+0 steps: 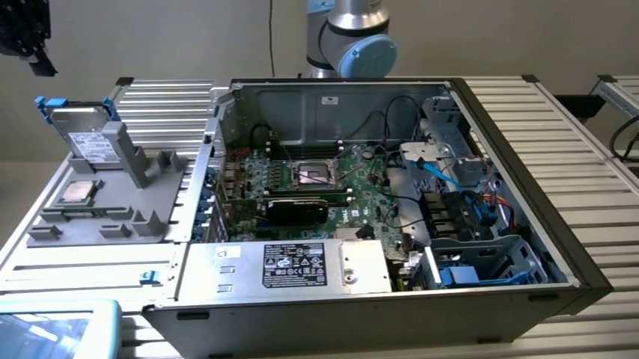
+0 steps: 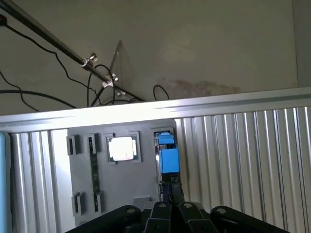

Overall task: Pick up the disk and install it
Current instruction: 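Pick up the disk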

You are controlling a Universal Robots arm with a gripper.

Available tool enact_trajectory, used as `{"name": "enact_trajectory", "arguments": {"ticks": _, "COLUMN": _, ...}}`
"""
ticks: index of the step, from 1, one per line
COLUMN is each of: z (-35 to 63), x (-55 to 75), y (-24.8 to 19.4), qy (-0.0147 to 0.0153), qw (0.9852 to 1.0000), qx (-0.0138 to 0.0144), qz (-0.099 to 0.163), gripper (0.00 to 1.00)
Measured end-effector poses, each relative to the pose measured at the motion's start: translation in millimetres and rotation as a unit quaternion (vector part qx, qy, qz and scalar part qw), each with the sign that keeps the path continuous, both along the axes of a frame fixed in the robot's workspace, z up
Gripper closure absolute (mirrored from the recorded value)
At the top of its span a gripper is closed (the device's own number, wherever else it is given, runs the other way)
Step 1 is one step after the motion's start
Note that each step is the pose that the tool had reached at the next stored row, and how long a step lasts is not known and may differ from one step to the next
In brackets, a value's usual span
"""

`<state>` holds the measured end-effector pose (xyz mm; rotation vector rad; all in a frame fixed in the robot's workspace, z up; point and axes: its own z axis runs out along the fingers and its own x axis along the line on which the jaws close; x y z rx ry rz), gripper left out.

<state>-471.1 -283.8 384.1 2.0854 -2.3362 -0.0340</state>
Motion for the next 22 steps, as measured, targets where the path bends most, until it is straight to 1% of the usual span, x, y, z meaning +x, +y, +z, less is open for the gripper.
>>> {"name": "enact_trajectory", "arguments": {"ticks": 2, "z": 0.0, "x": -0.6, "y": 0.1, "qy": 0.0000, "qw": 1.0000, "qx": 0.0000, "qz": 0.001, "gripper": 0.89}}
{"name": "enact_trajectory", "arguments": {"ticks": 4, "z": -0.1, "x": -2.2, "y": 1.1, "qy": 0.0000, "qw": 1.0000, "qx": 0.0000, "qz": 0.004, "gripper": 0.89}}
{"name": "enact_trajectory", "arguments": {"ticks": 6, "z": -0.1, "x": -3.5, "y": 3.7, "qy": 0.0000, "qw": 1.0000, "qx": -0.0001, "qz": 0.007, "gripper": 0.89}}
{"name": "enact_trajectory", "arguments": {"ticks": 10, "z": -0.6, "x": -6.0, "y": 10.7, "qy": 0.0000, "qw": 0.9999, "qx": -0.0011, "qz": 0.016, "gripper": 0.89}}
{"name": "enact_trajectory", "arguments": {"ticks": 12, "z": -1.0, "x": -7.4, "y": 12.5, "qy": 0.0000, "qw": 0.9998, "qx": -0.0012, "qz": 0.021, "gripper": 0.89}}
{"name": "enact_trajectory", "arguments": {"ticks": 15, "z": -1.6, "x": -8.8, "y": 12.9, "qy": 0.0000, "qw": 0.9993, "qx": -0.0012, "qz": 0.036, "gripper": 0.89}}
{"name": "enact_trajectory", "arguments": {"ticks": 18, "z": -1.9, "x": -9.6, "y": 13.0, "qy": 0.0000, "qw": 0.9984, "qx": -0.0013, "qz": 0.057, "gripper": 0.89}}
{"name": "enact_trajectory", "arguments": {"ticks": 22, "z": -2.0, "x": -9.7, "y": 13.0, "qy": 0.0000, "qw": 0.9983, "qx": -0.0013, "qz": 0.059, "gripper": 0.89}}
